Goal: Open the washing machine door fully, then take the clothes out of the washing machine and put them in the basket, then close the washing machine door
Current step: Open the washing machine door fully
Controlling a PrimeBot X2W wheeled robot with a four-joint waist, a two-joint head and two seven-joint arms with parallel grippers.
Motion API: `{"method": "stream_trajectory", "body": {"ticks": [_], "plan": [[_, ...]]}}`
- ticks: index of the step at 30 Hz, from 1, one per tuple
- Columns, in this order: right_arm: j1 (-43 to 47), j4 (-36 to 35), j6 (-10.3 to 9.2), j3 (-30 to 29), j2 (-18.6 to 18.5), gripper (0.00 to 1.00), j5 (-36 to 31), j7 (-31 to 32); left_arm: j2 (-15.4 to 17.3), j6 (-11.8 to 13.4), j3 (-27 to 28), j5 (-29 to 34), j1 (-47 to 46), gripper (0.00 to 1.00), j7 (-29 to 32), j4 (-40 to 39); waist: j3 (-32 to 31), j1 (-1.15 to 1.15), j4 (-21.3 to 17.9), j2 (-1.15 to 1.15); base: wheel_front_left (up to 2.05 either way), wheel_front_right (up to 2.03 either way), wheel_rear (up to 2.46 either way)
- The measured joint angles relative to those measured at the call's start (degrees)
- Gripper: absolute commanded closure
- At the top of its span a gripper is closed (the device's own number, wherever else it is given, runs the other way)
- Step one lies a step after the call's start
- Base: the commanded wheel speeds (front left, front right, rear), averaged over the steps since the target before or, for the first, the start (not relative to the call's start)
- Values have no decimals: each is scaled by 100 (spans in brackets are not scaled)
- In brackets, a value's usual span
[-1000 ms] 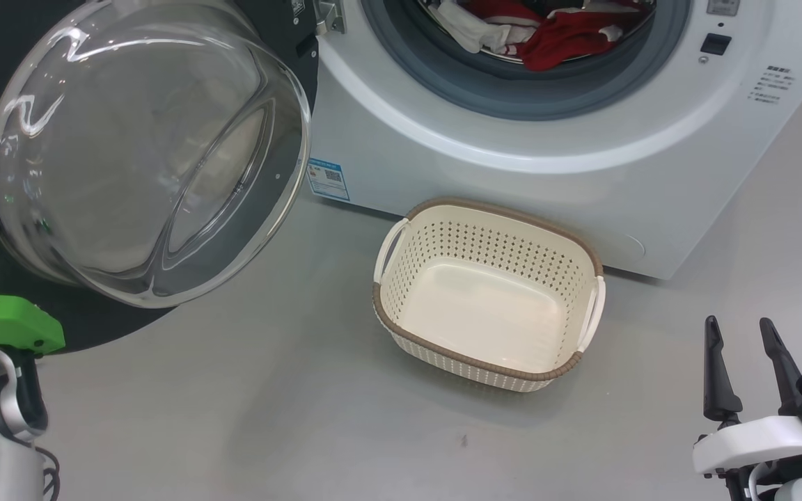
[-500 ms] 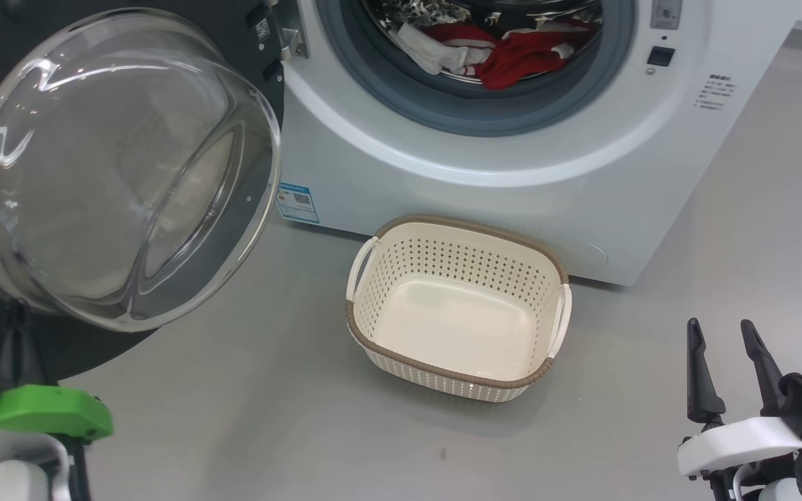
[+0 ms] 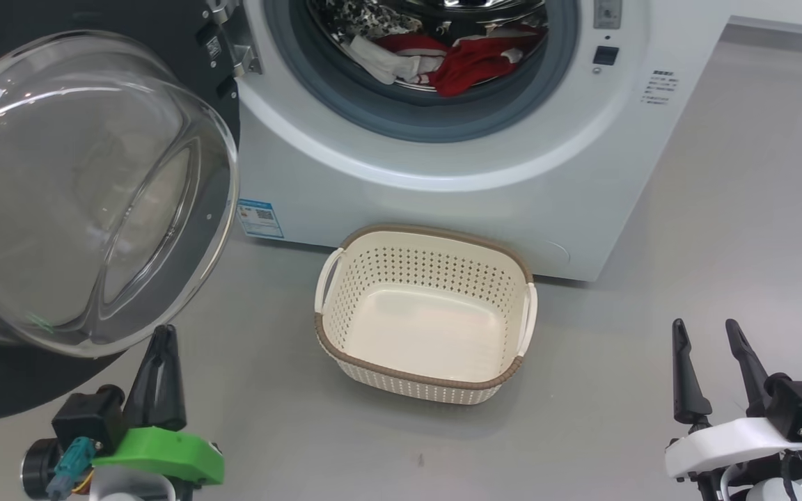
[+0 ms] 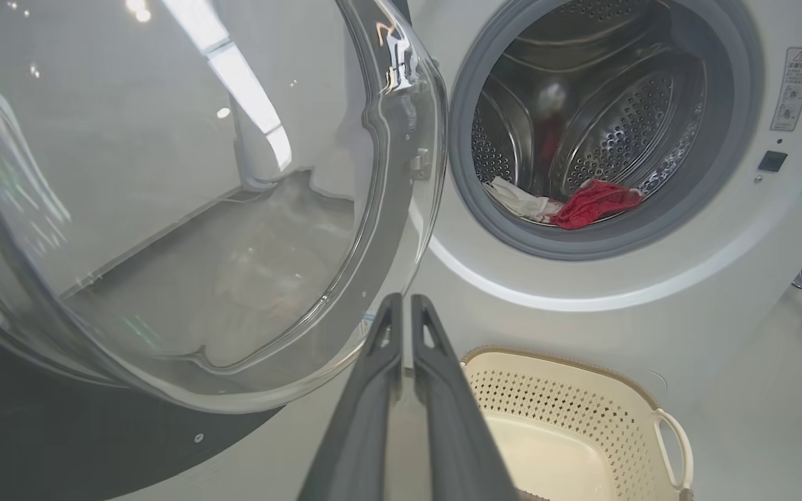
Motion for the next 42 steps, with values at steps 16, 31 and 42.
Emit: {"method": "stream_trajectory", "body": {"ticks": [16, 31, 42], "plan": [[-15, 42, 83, 301, 24, 0, -23, 0, 4, 67, -172, 43, 219, 0, 115, -203, -151, 0, -839, 0, 0, 0, 0], [1, 53, 79, 264, 47, 0, -45, 0, 4, 219, -270, 240, 349, 0, 405, -204, -256, 0, -1454, 0, 0, 0, 0], [30, -23, 77, 190, 56, 0, -34, -1, 10, 297, -270, 363, 361, 0, 510, -274, -294, 0, -1483, 0, 0, 0, 0]]}}
